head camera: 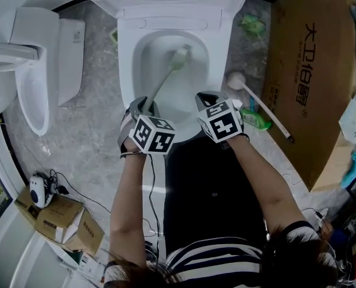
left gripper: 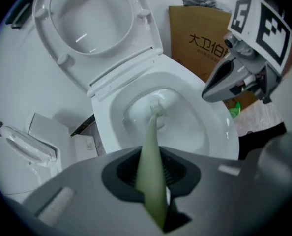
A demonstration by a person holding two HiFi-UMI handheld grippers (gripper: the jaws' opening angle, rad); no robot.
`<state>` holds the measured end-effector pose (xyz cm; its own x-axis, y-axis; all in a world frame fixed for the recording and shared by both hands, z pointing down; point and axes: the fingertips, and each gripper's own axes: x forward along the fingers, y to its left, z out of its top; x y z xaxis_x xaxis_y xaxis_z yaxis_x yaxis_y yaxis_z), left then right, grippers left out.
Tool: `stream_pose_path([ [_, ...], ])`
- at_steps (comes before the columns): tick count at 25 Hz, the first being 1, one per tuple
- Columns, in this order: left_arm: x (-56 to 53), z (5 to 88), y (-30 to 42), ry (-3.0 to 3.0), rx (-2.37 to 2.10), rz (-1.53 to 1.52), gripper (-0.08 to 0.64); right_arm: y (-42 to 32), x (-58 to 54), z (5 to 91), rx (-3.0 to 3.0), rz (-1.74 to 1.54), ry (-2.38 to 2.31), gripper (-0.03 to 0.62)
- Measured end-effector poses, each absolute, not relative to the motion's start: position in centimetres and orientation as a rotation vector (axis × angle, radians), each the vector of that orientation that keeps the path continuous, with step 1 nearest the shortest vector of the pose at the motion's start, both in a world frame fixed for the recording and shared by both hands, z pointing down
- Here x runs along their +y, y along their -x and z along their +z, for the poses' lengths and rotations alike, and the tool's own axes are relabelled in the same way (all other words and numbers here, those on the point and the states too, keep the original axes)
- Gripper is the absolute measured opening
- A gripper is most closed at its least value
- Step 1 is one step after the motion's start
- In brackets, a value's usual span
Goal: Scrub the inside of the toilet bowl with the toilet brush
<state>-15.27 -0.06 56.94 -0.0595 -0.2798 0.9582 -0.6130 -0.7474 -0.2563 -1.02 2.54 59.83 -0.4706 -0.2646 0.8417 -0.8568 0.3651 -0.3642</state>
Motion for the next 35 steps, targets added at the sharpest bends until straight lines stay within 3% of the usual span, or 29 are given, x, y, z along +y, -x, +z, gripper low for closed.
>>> stream_pose_path([
  [12,-2.9,57.0,13.3,-2.100,-0.950,1.902,0.000,1.1,1.0,59.9,-1.936,1.076,-0.965,-0.003],
  [35,-4.1,56.4,20.2,-1.945,-1.090,2.035,0.000,3.1,1.2,60.1,-1.934,1.036,-0.925,-0.003],
])
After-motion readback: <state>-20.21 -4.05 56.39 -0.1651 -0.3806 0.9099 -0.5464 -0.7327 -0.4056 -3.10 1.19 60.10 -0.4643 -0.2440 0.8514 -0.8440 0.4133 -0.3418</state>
